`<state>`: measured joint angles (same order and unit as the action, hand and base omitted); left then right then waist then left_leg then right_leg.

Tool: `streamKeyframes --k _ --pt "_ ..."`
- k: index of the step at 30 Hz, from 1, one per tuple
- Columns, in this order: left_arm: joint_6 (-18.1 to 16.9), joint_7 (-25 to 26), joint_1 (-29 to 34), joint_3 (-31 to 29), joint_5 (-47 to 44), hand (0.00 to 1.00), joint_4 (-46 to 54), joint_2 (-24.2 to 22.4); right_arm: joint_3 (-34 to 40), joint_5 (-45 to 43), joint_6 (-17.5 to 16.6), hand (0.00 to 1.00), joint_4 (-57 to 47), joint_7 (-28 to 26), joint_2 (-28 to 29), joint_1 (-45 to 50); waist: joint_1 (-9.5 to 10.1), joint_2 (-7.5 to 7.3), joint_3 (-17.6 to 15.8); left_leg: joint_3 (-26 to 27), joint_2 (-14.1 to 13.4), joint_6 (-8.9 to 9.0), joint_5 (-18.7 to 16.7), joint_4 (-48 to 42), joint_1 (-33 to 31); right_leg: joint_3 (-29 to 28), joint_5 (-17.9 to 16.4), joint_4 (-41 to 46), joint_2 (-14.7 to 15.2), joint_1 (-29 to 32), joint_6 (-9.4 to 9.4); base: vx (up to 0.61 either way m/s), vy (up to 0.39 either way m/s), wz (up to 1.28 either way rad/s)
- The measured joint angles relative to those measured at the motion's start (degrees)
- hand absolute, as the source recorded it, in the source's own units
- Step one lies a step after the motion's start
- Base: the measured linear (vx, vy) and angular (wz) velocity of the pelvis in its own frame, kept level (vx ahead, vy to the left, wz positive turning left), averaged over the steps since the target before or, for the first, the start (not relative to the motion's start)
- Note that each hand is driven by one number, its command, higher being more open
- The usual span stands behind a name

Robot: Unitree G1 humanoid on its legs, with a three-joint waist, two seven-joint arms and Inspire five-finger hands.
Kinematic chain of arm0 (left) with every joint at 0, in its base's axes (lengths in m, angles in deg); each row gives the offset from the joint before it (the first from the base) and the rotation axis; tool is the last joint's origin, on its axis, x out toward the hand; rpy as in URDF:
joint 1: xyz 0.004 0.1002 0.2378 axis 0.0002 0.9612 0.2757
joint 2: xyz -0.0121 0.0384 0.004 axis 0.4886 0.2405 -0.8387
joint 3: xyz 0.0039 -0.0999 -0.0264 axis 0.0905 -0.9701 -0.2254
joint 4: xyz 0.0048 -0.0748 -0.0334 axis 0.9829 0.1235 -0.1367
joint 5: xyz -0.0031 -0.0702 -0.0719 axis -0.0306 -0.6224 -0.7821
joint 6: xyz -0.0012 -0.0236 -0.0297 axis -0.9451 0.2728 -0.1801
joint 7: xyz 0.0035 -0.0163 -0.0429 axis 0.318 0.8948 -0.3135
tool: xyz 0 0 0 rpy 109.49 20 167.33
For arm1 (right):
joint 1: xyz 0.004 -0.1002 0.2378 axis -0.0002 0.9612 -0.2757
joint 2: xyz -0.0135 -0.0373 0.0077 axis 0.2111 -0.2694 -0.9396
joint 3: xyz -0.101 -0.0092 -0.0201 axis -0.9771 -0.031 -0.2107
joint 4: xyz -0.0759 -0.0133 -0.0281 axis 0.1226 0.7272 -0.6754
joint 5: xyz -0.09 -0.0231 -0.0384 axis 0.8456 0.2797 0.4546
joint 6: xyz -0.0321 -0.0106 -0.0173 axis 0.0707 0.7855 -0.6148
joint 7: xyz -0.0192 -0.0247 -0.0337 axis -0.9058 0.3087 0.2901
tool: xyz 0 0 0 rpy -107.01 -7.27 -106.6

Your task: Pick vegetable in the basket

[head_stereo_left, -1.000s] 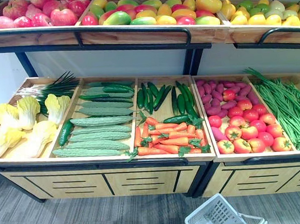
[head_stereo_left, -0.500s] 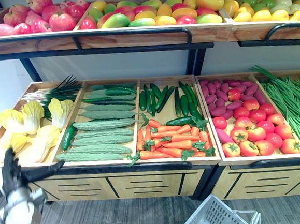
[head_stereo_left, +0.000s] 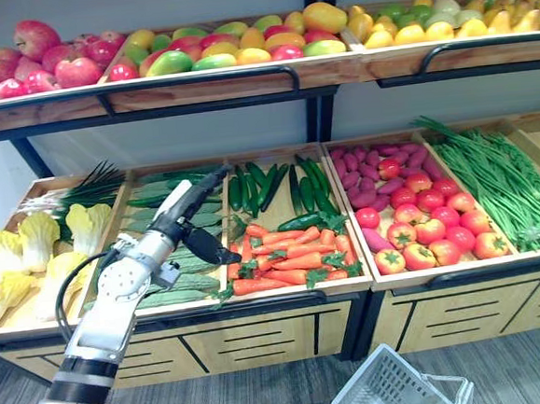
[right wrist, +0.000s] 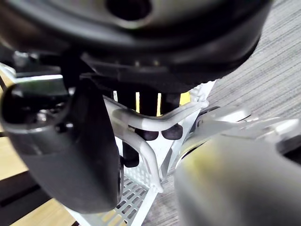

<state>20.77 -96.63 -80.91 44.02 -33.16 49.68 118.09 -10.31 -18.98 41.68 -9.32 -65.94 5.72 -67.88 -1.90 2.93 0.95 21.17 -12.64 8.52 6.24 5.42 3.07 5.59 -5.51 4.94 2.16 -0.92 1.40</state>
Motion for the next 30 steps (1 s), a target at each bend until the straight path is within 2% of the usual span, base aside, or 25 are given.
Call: streamKeyframes --k 4,6,10,13,20,24,25,30 --pt "3.3 -1.73 -5.2 5.57 2.24 1.0 -2.36 0.0 1.69 0.14 -0.27 0.0 0.08 0.01 -0.5 2.0 -0.29 -0.02 0.24 0.78 -0.3 0.01 0.01 0.02 -0.42 -0.79 0.57 0.26 -0.39 0.96 0.27 -0.08 -0.027 -0.06" --pt "4.26 -1.75 -6.21 6.57 2.71 1.0 -3.77 0.0 1.72 0.14 -0.35 0.0 0.15 0.08 -0.52 2.25 -0.39 -0.06 0.26 1.27 -0.26 0.0 0.02 0.02 -0.39 -1.22 0.81 0.24 -0.36 1.18 0.36 -0.04 -0.001 -0.14" --pt "6.92 -1.29 -10.14 10.21 6.74 1.0 -10.41 -0.04 1.72 0.13 -0.68 0.0 0.1 0.15 -0.27 2.52 -1.67 -0.57 0.45 2.32 -0.07 -0.28 0.37 0.02 -1.01 -2.39 1.65 0.2 -0.32 2.4 0.55 -0.06 -0.005 -0.15" --pt "7.84 1.61 -11.81 12.58 11.11 1.0 -15.2 -0.44 1.69 0.12 -1.05 0.0 -0.04 0.15 0.29 2.51 -2.53 -0.96 0.47 3.41 -0.08 -0.29 0.52 0.02 -0.96 -3.51 2.2 0.06 -0.42 2.94 0.64 -0.04 -0.008 -0.18" --pt "9.68 6.0 -15.24 16.36 13.31 1.0 -26.62 -2.43 1.28 -0.19 -1.81 0.0 -0.47 0.1 1.49 2.25 -4.31 -2.16 -0.73 5.4 -0.1 -0.22 0.55 0.04 -0.48 -4.95 3.04 -0.18 -0.48 3.82 0.68 -0.06 -0.019 -0.14" --pt "9.57 9.28 -16.08 16.38 12.22 1.0 -32.04 -5.33 -0.7 -0.25 -2.56 0.0 -2.47 -0.14 1.78 1.98 -5.18 -2.63 -2.51 6.72 0.03 -0.22 0.55 0.04 -0.92 -6.3 3.95 -0.76 -0.43 4.77 1.0 -0.04 -0.013 -0.22" --pt "8.35 12.35 -17.39 16.21 12.15 1.0 -37.97 -6.53 -1.37 -0.73 -2.77 0.0 -3.55 -0.21 1.89 1.85 -5.75 -2.74 -3.69 7.95 -0.13 -0.18 0.58 0.0 -0.88 -7.34 4.18 -0.79 -0.69 5.33 0.94 -0.04 -0.047 -0.33" --pt "7.21 12.94 -19.06 16.04 12.14 1.0 -38.77 -7.38 -3.45 -2.41 -2.84 0.0 -4.89 -0.22 1.44 1.85 -5.67 -3.2 -4.82 8.3 -0.24 -0.15 0.59 0.0 -1.32 -7.99 4.32 -0.18 -0.75 6.36 1.04 -0.05 -0.027 -0.08"
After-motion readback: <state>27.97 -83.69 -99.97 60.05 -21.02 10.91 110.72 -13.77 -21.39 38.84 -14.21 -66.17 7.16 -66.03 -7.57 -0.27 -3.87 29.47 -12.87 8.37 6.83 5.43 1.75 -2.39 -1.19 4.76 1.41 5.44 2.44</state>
